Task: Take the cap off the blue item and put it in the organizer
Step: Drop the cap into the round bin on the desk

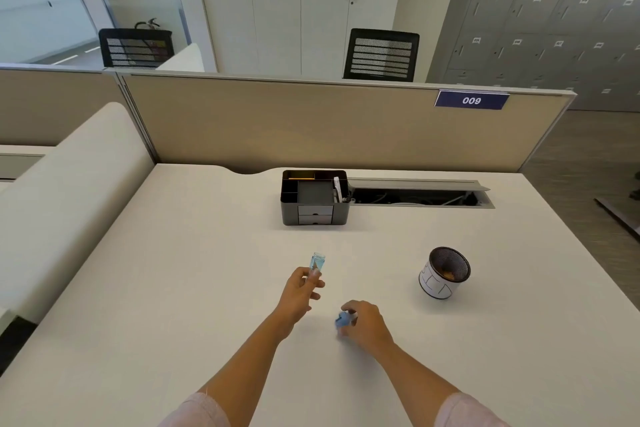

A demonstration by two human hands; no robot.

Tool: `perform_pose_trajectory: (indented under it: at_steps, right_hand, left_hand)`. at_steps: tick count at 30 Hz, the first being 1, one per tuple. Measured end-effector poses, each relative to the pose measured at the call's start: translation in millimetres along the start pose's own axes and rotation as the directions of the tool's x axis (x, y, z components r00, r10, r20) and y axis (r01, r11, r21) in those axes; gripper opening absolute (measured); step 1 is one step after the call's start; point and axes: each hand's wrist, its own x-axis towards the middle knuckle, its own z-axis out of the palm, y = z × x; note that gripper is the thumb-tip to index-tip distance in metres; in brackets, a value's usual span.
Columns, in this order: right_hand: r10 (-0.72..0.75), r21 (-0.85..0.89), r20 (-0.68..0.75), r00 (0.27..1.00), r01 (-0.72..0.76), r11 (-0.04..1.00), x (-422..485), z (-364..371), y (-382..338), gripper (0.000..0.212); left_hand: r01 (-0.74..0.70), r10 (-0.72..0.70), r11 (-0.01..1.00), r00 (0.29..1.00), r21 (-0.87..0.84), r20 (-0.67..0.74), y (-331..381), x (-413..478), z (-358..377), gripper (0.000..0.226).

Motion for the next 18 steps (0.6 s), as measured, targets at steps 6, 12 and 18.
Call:
perform_pose_trajectory:
  at_steps: [6,12,18]
  right_hand:
    - [0.084,-0.051,0.087,0.993,-0.08,0.996,1,-10,0,0.074]
    - [0.123,0.258,-0.016,0.992,-0.115,0.959,2,-35,-30,0.041]
    - [0.105,0.779,0.228,0.968,-0.246,0.576,-4,-72,-76,0.044]
  left_hand:
    - [-0.014,0.014,1.0,1.0,0.007,-0.002,6,1,9,0.041]
    - [-0.11,0.111,0.994,0.993,-0.019,0.04,19,4,22,0.038]
    - [-0.139,0.143,0.99,0.984,-0.037,0.11,41,12,49,0.038]
